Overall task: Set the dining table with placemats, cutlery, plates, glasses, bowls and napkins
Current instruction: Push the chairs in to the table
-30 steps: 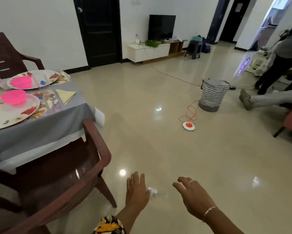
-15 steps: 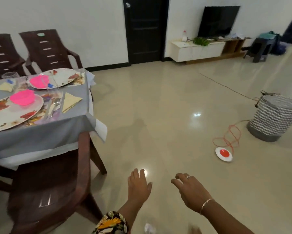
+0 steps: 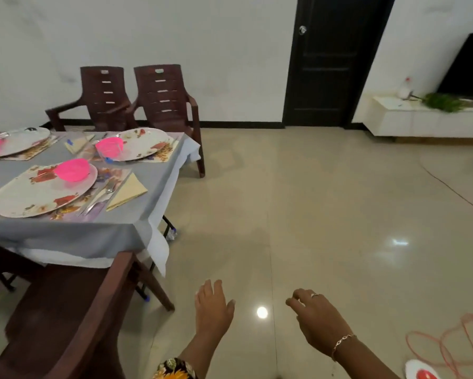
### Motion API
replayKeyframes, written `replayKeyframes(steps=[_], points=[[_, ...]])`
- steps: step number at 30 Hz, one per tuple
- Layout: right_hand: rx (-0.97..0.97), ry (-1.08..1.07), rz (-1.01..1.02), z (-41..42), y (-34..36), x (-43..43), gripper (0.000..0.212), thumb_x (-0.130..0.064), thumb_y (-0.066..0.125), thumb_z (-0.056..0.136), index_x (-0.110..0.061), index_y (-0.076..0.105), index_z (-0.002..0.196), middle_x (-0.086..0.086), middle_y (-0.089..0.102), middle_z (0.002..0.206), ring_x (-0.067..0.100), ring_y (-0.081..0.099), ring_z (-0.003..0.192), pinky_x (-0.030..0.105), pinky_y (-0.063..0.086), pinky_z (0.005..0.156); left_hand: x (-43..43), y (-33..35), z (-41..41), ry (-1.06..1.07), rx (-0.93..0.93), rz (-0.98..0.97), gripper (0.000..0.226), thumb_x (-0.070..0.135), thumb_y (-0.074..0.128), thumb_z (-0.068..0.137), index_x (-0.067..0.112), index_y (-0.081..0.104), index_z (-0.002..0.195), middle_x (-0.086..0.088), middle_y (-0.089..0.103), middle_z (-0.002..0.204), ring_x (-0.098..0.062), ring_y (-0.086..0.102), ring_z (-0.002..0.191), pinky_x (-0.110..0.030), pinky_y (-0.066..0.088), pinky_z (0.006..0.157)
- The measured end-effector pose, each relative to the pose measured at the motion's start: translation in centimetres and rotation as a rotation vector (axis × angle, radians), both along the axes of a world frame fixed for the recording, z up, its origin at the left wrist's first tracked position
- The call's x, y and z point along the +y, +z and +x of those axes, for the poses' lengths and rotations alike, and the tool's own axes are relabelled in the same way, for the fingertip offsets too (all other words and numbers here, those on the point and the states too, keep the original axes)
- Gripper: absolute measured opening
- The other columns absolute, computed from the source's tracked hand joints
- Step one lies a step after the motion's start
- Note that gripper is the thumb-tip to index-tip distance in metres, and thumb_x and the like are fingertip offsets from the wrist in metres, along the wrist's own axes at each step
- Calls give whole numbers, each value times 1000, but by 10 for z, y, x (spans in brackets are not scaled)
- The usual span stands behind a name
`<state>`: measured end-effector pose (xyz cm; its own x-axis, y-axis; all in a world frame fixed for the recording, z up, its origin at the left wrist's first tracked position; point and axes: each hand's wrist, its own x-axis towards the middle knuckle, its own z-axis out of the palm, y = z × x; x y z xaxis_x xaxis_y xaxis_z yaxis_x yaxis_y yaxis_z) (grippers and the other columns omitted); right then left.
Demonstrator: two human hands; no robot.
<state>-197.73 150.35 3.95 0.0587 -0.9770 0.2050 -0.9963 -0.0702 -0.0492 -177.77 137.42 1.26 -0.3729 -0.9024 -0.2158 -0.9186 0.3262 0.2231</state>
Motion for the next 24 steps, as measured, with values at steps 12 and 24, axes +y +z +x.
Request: replayKeyframes(steps=[12,24], points=[[14,212,-36,-178,6,-284,68,-11,84,29,-25,51,87,-6,61,75,11,56,53,19,43,45,-239,0,-158,169,43,19,53,39,41,96,16,27,141,-9,28,147,-24,26,138,-32,21,113],[-31,335,-43,-311,-23,-551,53,-16,86,29,-25,67,78,-7,61,74,11,59,55,18,46,45,-461,-6,-301,293,58,-4,53,41,40,96,15,30,140,-8,32,145,-23,29,135,-29,23,111]])
